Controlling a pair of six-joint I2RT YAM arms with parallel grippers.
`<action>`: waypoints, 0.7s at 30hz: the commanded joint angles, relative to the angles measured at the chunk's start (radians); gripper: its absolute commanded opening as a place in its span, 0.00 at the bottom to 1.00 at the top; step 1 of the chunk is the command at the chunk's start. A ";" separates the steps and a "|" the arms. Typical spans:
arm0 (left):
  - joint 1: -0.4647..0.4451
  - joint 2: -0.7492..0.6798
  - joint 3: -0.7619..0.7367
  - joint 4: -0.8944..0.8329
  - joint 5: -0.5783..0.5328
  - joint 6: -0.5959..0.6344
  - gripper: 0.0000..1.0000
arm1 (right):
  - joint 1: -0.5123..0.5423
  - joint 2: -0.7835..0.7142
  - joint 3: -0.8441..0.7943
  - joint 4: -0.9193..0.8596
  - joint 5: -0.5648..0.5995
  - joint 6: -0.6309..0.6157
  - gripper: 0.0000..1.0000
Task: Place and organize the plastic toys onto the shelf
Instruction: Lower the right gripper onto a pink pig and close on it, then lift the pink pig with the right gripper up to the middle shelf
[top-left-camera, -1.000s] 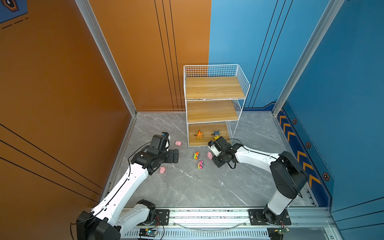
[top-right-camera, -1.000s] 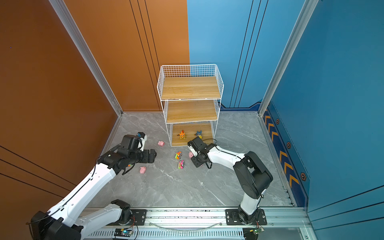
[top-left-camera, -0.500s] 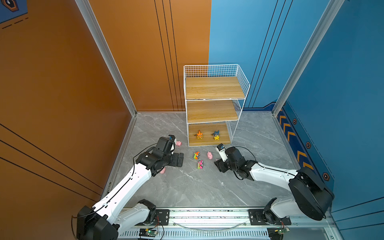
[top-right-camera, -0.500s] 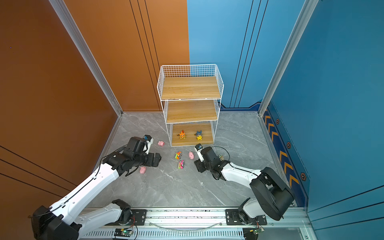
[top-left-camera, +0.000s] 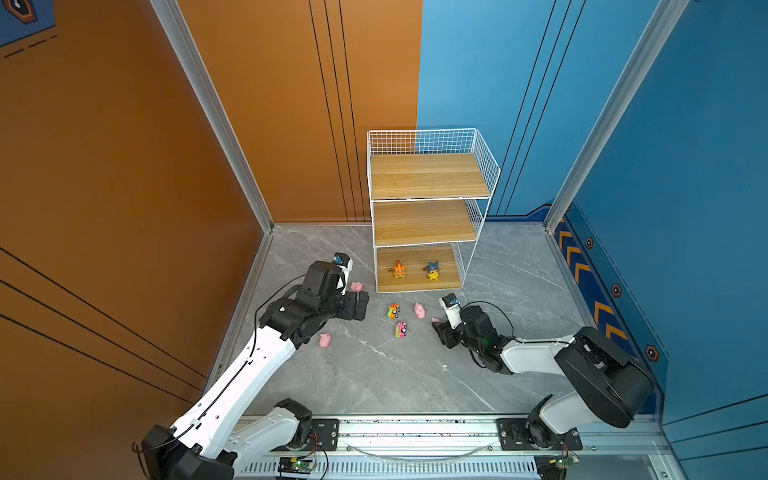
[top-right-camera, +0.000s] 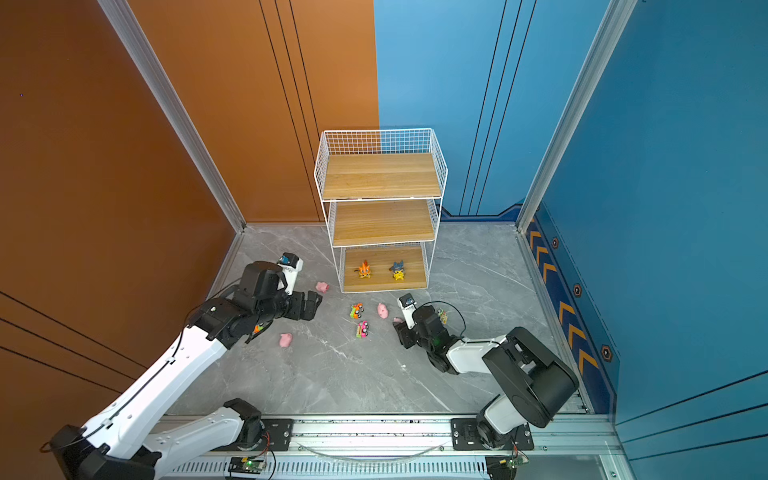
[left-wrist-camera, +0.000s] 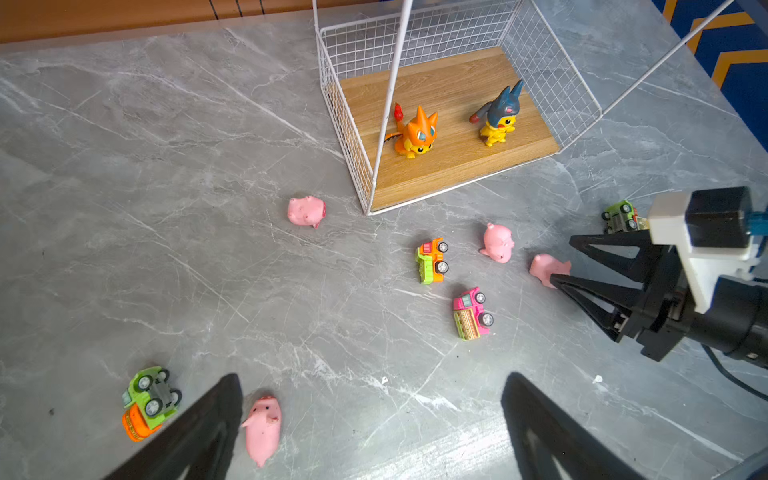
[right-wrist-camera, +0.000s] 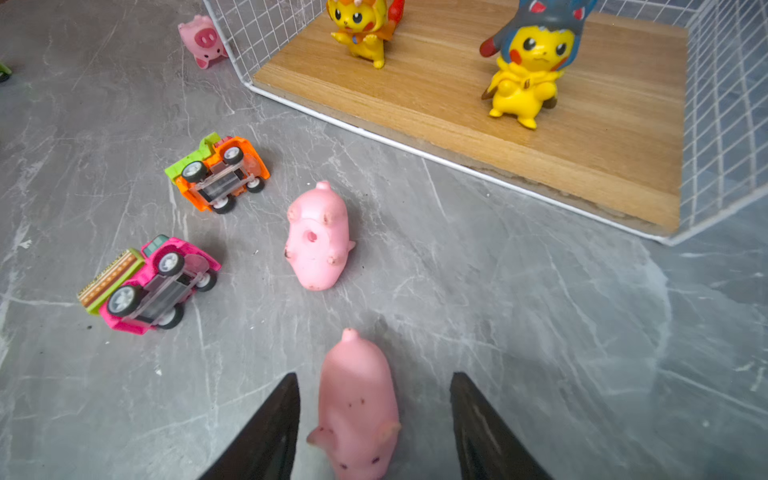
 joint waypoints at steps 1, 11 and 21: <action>-0.007 0.019 0.039 -0.006 -0.004 0.029 0.98 | 0.001 0.031 -0.042 0.142 -0.023 0.009 0.59; 0.022 0.029 0.004 0.050 0.005 0.046 0.98 | 0.025 0.100 -0.038 0.179 0.007 -0.010 0.49; 0.052 0.005 -0.022 0.095 0.025 0.043 0.98 | 0.044 0.093 -0.019 0.148 0.025 -0.030 0.26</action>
